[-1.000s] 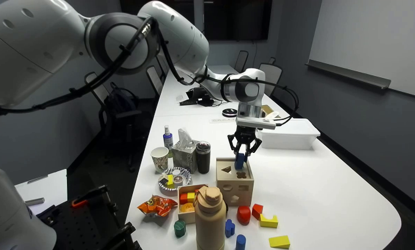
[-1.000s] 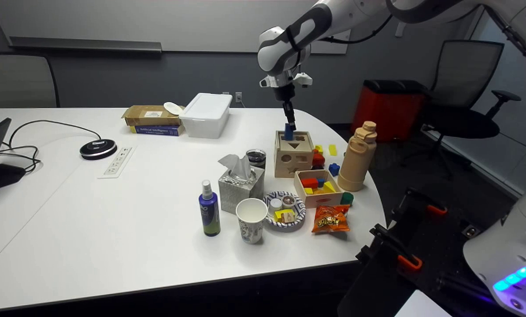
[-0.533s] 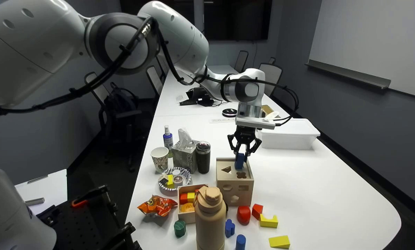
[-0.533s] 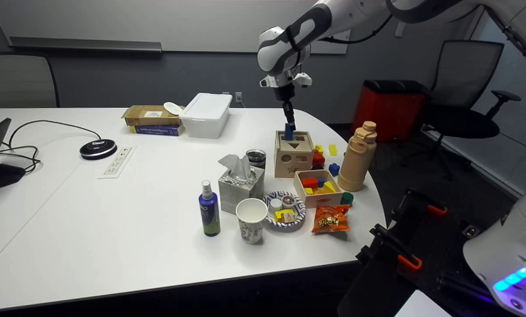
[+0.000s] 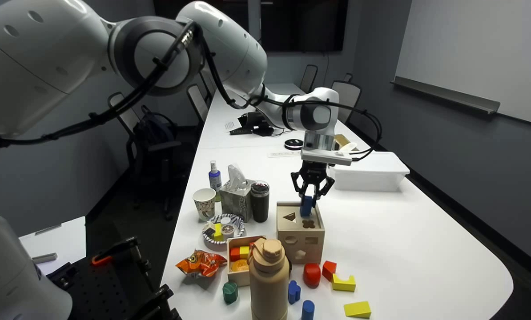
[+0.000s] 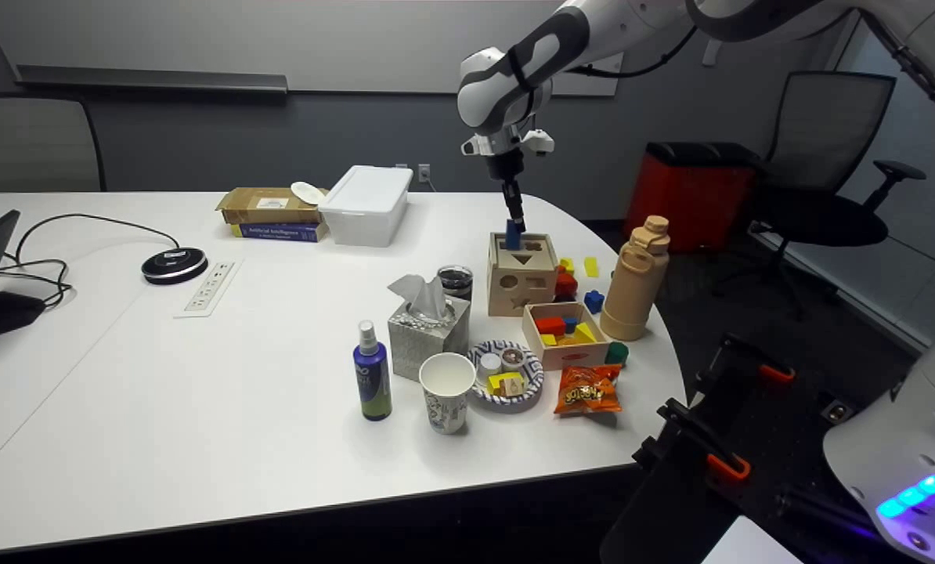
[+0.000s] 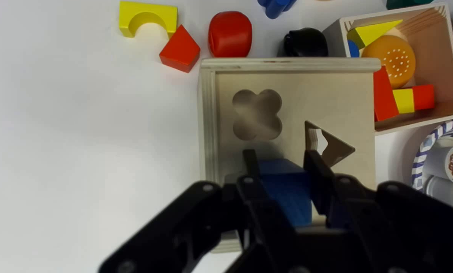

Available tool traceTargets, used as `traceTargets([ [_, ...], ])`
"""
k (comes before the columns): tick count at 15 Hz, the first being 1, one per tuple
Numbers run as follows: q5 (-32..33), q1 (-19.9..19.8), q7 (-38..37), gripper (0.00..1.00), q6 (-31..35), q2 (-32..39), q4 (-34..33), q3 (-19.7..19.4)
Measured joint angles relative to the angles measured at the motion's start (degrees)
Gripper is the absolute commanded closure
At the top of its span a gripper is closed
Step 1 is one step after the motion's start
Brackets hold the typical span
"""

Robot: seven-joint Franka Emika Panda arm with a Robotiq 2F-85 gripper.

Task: Put the blue block inside the box

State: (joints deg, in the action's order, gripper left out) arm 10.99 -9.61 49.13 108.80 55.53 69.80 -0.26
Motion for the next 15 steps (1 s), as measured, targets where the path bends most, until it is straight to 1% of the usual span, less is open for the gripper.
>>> traceTargets([
  [8, 0.1, 0.56, 0.0, 0.91, -2.17, 0.01, -0.11, -0.01],
  [15, 0.18, 0.55, 0.0, 0.91, -2.19, 0.06, -1.06, -0.15],
])
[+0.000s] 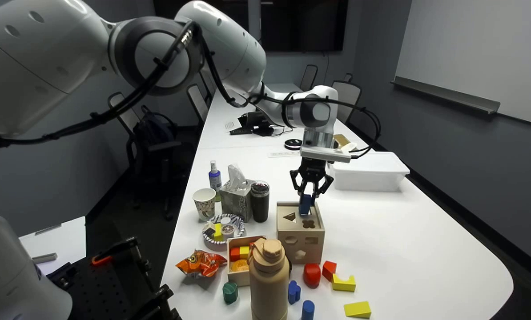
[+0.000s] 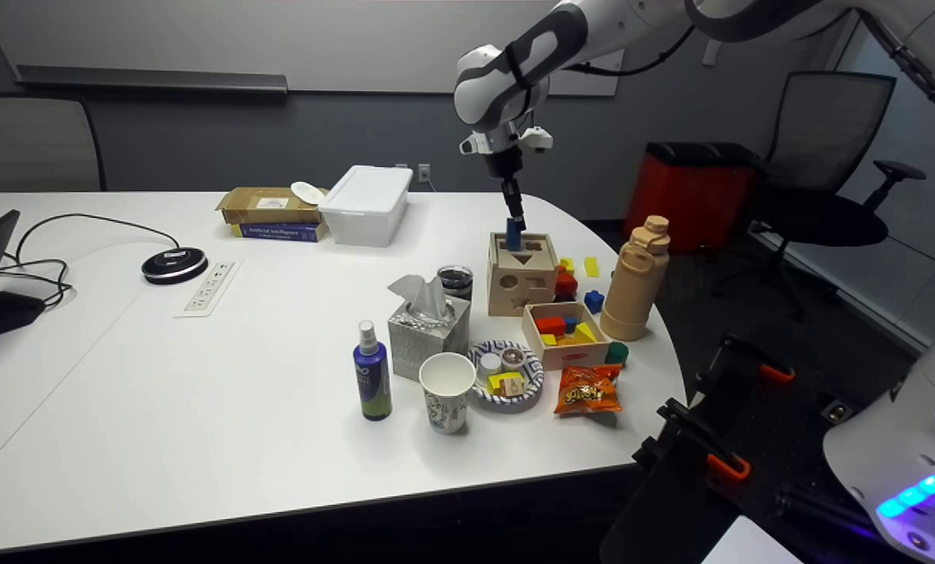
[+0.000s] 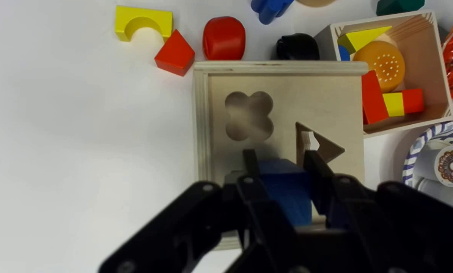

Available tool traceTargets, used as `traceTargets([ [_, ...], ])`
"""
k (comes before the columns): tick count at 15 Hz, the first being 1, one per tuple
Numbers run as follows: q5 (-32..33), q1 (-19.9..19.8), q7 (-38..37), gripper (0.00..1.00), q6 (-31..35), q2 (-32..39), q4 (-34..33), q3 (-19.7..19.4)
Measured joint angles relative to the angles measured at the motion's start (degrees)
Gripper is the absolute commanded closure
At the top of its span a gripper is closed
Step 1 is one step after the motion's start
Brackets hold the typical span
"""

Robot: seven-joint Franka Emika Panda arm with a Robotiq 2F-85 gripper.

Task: Put the blue block inside the box

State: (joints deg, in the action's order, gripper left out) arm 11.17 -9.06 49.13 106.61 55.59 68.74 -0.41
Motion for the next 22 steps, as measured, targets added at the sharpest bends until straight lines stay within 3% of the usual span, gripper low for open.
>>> traceTargets([
  [18, 0.2, 0.62, -0.1, 0.9, 3.72, 2.24, -1.42, -0.54],
  [19, 0.24, 0.62, -0.1, 0.41, 3.72, 2.26, -1.4, -0.62],
  [20, 0.25, 0.63, -0.1, 0.39, 3.72, 2.29, -1.39, -0.68],
  [22, 0.25, 0.63, -0.1, 0.25, 3.72, 2.33, -1.34, -0.72],
])
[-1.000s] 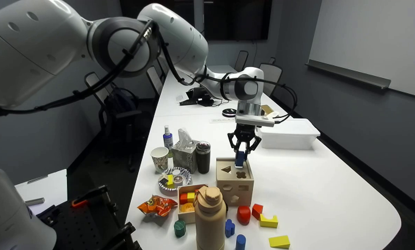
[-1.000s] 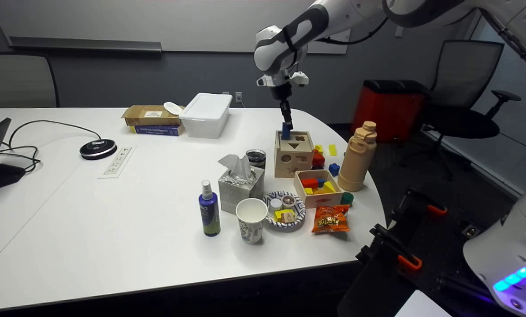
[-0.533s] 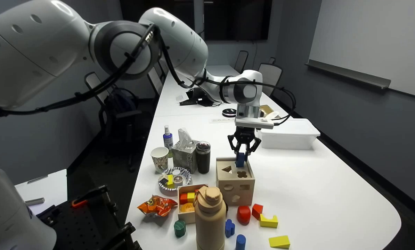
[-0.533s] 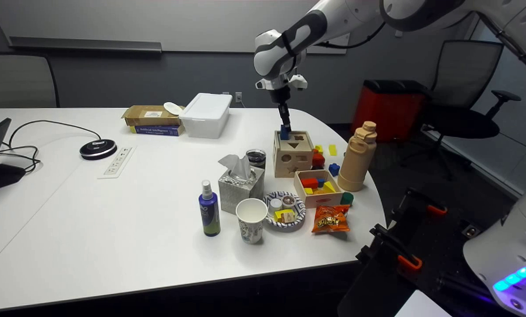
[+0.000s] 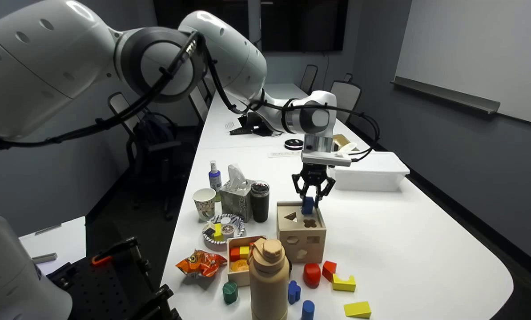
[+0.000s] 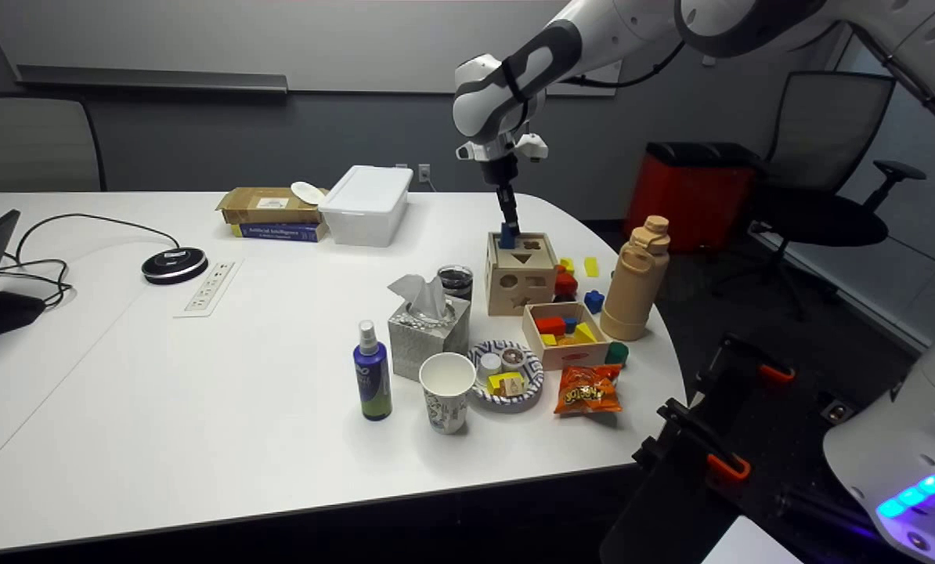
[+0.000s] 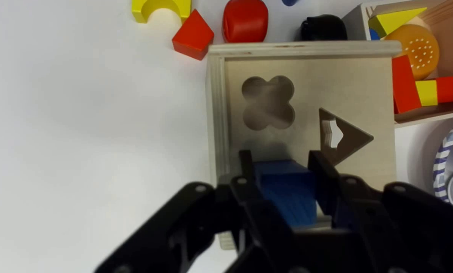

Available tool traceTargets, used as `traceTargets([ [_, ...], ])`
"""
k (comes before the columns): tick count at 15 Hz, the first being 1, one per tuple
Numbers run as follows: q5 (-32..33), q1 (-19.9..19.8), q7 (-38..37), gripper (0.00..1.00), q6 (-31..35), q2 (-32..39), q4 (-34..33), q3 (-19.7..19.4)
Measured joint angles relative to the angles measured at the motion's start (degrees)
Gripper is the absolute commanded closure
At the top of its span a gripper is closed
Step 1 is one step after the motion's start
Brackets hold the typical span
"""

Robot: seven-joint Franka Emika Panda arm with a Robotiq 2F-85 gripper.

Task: Put the blue block inside the box

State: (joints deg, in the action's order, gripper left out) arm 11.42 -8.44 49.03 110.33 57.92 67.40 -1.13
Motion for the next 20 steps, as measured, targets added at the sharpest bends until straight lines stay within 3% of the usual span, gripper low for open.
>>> traceTargets([
  [3, 0.0, 0.0, 0.0, 0.03, 0.0, 0.01, 0.01, 0.0],
  [4, 0.0, 0.01, 0.0, 0.0, 0.0, 0.01, 0.01, 0.0],
  [12, 0.0, 0.0, -0.3, 0.0, -0.07, -0.56, -0.31, -0.21],
  [17, 0.0, 0.0, -6.61, 0.0, -3.02, -4.18, -0.45, -0.93],
  [20, 0.0, 0.23, -14.21, 0.0, -7.61, -8.1, -0.33, -1.75],
])
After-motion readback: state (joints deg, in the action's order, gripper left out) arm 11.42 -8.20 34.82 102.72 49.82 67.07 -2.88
